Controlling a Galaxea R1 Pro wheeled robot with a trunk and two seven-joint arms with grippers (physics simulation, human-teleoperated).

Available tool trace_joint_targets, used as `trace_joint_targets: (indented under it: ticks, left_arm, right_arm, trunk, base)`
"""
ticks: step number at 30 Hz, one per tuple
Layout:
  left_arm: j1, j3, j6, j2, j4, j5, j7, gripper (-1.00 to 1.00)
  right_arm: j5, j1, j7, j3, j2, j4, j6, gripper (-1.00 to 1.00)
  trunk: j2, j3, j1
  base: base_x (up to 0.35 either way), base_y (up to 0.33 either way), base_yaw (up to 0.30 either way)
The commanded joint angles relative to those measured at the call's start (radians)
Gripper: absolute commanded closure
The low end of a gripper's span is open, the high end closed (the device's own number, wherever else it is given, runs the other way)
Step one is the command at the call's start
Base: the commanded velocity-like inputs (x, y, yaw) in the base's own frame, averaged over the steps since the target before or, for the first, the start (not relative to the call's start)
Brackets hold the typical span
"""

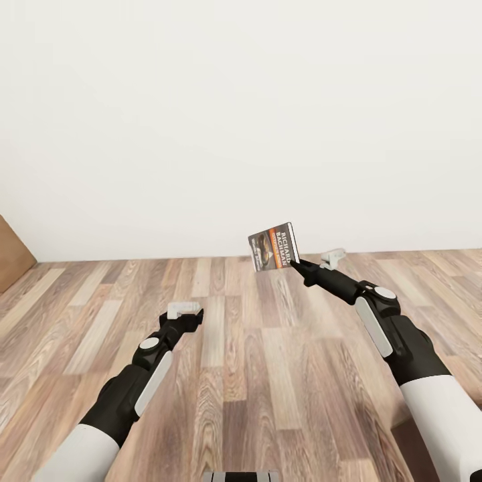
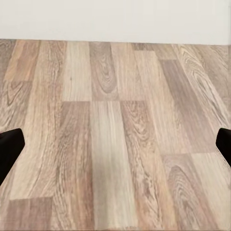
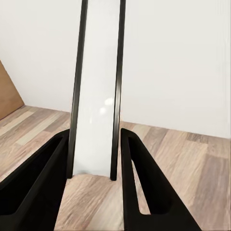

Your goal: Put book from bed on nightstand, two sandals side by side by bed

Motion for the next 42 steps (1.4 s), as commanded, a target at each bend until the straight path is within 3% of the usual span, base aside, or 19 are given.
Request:
trace_joint_targets:
  ticks: [1,42]
  left_arm:
    - [0.0,-0.004,0.004,0.001,-0.002,0.011,0.01,-1.0]
    - [-0.001,-0.004,0.003,0.001,-0.007,0.011,0.008,-1.0]
  right_arm:
    - [-0.014,-0.001,-0.001,0.001,0.0,-0.001,0.009,1.0]
    - [-0.012,-0.001,-0.002,0.002,0.0,0.0,0.013,1.0]
  trunk:
    - [0.0,-0.001,0.0]
    - [0.0,-0.001,0.0]
  base:
    - [0.33,0.0,-0.185]
    - [0.33,0.086,-0.265]
